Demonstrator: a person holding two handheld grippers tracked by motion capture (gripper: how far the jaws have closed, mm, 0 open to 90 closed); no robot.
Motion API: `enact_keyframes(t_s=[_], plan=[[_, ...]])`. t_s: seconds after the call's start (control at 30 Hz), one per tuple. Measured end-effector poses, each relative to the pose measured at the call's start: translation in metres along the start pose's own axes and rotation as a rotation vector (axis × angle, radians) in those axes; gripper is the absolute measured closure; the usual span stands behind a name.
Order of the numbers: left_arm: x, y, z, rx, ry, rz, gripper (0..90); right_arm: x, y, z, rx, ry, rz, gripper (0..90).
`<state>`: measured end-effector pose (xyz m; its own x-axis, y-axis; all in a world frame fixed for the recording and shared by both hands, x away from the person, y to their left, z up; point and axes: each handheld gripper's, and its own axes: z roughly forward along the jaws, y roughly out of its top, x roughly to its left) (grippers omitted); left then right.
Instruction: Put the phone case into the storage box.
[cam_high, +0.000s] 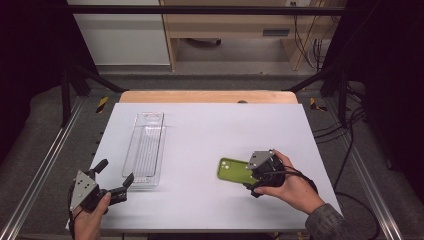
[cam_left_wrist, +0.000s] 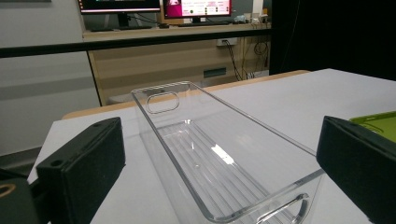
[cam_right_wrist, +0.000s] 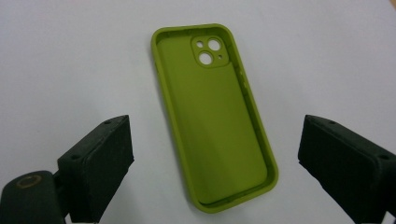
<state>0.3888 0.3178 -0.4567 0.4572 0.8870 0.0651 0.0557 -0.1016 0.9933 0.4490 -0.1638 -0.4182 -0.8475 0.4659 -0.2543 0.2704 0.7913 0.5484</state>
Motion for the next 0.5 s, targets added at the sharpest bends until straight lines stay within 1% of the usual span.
enact_keyframes(t_s=[0.23,0.43,0.5], plan=[[-0.0002,0.0000,-0.0003,0.001,0.000,0.002,1.0,0.0035,0.0010,0.0043,0.033,0.015,-0.021,13.4],[-0.0001,0.0001,-0.0007,0.002,0.001,0.002,1.0,0.0045,0.0014,0.0052,0.032,0.025,-0.026,18.7],[-0.0001,0.0002,-0.0009,0.001,0.001,0.002,1.0,0.0051,0.0009,0.0058,0.033,0.031,-0.018,20.3]])
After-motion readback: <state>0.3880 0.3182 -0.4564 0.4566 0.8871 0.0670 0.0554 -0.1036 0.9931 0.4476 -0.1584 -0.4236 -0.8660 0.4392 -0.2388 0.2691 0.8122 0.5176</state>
